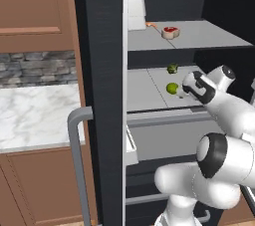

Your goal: Transport the steak and lime to the fridge. Place the steak on the rack containing meat and place the lime on the rack containing the vegetable, ensuring meats and vegetables are on different racks.

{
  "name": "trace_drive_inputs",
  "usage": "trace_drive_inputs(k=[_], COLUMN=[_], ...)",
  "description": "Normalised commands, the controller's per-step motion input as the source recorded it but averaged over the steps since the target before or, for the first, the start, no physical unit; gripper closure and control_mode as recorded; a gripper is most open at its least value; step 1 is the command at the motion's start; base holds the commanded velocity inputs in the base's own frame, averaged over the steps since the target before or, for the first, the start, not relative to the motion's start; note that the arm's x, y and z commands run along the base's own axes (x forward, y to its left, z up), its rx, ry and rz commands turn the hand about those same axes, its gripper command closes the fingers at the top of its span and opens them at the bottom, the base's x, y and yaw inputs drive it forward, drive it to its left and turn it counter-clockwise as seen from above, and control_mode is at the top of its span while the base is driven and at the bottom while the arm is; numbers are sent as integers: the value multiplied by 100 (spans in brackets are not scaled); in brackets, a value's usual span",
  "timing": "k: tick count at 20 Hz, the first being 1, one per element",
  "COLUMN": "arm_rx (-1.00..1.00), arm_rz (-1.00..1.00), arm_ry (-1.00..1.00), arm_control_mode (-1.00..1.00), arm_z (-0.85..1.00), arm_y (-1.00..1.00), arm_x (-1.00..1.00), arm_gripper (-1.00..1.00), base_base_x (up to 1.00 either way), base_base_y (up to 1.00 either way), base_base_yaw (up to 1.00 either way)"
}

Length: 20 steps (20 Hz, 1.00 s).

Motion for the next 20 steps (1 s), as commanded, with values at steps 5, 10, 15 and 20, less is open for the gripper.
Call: trace_drive_inputs(k=[5,10,15,20], arm_rx=[0,-2,-4,-5], arm_rz=[-4,-14,-12,-5], arm_ry=[-26,2,15,27], arm_control_mode=[-100,-100,-100,-100], arm_z=[92,98,92,85], arm_y=[27,23,14,3], arm_x=[-84,-84,-94,-100], arm_gripper=[-100,-100,-100,-100], base_base_x=[0,0,0,0], base_base_y=[0,0,0,0], base_base_yaw=[0,0,0,0])
